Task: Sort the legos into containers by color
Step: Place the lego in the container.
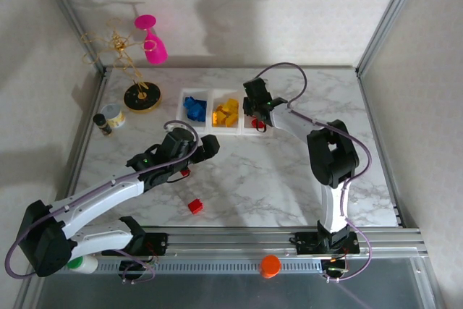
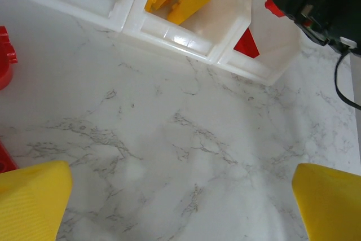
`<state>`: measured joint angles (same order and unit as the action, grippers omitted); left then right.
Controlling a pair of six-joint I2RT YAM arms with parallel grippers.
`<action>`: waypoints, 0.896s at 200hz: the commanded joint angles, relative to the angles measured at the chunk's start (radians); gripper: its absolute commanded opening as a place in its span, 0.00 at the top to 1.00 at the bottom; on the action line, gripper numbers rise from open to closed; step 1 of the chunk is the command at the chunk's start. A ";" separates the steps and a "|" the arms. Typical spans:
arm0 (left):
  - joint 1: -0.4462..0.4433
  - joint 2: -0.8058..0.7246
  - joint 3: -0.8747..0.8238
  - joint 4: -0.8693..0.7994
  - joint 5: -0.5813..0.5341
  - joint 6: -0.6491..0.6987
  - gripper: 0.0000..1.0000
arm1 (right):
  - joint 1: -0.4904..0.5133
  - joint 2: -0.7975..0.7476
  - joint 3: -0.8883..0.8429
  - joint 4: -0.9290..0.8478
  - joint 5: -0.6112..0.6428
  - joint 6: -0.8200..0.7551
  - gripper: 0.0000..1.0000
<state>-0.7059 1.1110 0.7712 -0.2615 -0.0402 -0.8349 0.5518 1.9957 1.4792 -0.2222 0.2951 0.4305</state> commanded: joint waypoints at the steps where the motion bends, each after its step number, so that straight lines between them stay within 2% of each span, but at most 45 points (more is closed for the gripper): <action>1: -0.001 0.012 0.037 0.008 0.000 0.029 0.00 | -0.017 0.037 0.055 -0.004 0.006 -0.008 0.69; 21: -0.001 0.016 0.040 0.004 -0.003 0.028 0.00 | -0.021 0.036 0.060 0.005 -0.026 -0.012 0.65; 40: -0.001 0.016 0.037 0.007 -0.004 0.028 0.00 | -0.023 0.020 0.066 0.000 -0.032 -0.019 0.56; 60: -0.001 0.016 0.044 0.000 -0.007 0.030 0.00 | -0.022 -0.015 0.048 0.000 -0.048 -0.024 0.51; 113: -0.001 -0.008 0.067 -0.030 -0.024 0.033 0.00 | -0.004 -0.182 -0.073 0.002 -0.075 -0.027 0.45; 156: 0.002 -0.067 0.059 -0.071 -0.053 0.035 0.00 | 0.082 -0.308 -0.199 -0.037 -0.068 -0.030 0.39; 179: 0.005 -0.116 0.044 -0.112 -0.073 0.030 0.00 | 0.171 -0.369 -0.263 -0.051 -0.068 -0.035 0.34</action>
<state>-0.7059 1.0496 0.8085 -0.3073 -0.0662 -0.8146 0.6403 1.6817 1.2812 -0.2310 0.2337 0.4065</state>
